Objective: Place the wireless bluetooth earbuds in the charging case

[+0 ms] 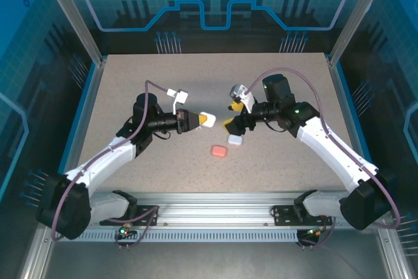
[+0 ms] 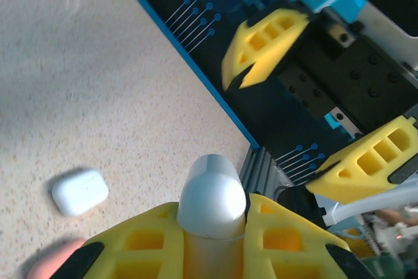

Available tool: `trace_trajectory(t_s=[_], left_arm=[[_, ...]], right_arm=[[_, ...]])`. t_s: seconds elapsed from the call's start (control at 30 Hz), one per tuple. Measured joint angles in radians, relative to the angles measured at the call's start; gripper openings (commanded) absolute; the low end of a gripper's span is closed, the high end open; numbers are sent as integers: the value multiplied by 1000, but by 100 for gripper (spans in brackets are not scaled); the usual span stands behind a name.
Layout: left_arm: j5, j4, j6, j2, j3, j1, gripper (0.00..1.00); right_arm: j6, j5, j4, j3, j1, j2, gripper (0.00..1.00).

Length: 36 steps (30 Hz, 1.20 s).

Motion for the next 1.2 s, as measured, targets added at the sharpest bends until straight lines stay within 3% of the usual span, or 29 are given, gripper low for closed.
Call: trace_trajectory(t_s=[0.1, 0.33, 0.63, 0.8, 1.03, 1.2], left_arm=[[-11, 22, 84, -43, 0, -30, 7], [-17, 32, 209, -79, 0, -61, 6], [-20, 34, 226, -79, 1, -62, 5], [-10, 35, 225, -79, 1, -66, 6], [-5, 41, 224, -80, 1, -68, 47], [-14, 42, 236, -84, 1, -68, 59]], right_arm=[[-1, -129, -20, 16, 0, 30, 74], [-29, -275, -89, 134, 26, 146, 60], [-55, -301, -109, 156, 33, 176, 45], [-67, -294, -122, 160, 33, 185, 27], [-84, -301, -149, 170, 32, 185, 22], [-84, -311, -175, 170, 31, 177, 22]])
